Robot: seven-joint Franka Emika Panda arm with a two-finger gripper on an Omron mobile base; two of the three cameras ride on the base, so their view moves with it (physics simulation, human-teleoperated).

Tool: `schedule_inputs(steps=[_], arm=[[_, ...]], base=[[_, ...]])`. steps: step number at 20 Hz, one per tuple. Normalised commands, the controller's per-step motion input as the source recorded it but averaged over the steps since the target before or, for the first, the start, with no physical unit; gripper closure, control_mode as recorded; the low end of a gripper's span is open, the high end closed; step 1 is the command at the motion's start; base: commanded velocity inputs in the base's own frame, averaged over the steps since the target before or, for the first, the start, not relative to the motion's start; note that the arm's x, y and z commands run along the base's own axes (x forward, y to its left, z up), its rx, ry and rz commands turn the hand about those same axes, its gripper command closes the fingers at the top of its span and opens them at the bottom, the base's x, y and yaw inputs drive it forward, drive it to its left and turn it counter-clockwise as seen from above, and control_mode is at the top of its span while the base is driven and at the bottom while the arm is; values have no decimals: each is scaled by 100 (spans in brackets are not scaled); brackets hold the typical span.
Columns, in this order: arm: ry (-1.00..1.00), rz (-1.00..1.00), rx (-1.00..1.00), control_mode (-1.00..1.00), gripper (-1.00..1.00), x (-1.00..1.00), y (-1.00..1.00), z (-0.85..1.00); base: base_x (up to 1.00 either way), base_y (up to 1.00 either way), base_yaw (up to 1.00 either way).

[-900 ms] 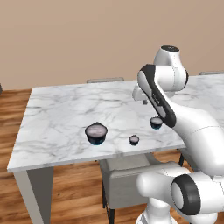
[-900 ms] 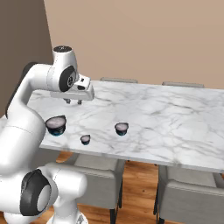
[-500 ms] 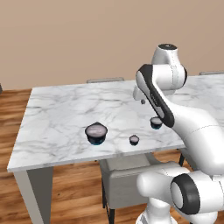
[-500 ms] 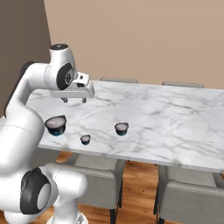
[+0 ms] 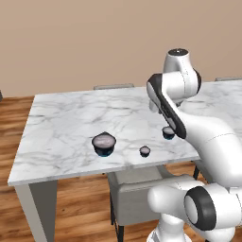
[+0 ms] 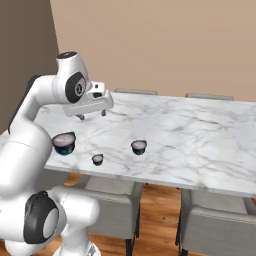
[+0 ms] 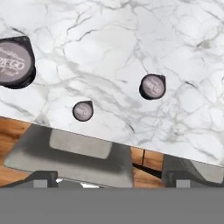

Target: Stack the yogurt containers by placing the smaller containers on top of the larger containers.

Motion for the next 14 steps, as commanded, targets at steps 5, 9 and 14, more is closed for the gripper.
schedule_inputs(steps=[5,9,14], arm=[[0,10,-12,-100,-100,20,-15,-45],[0,8,-7,-100,-100,30,-16,-55],[-3,6,-2,-100,-100,32,-28,-44]], base=[[0,0,0],[0,0,0],[0,0,0]])
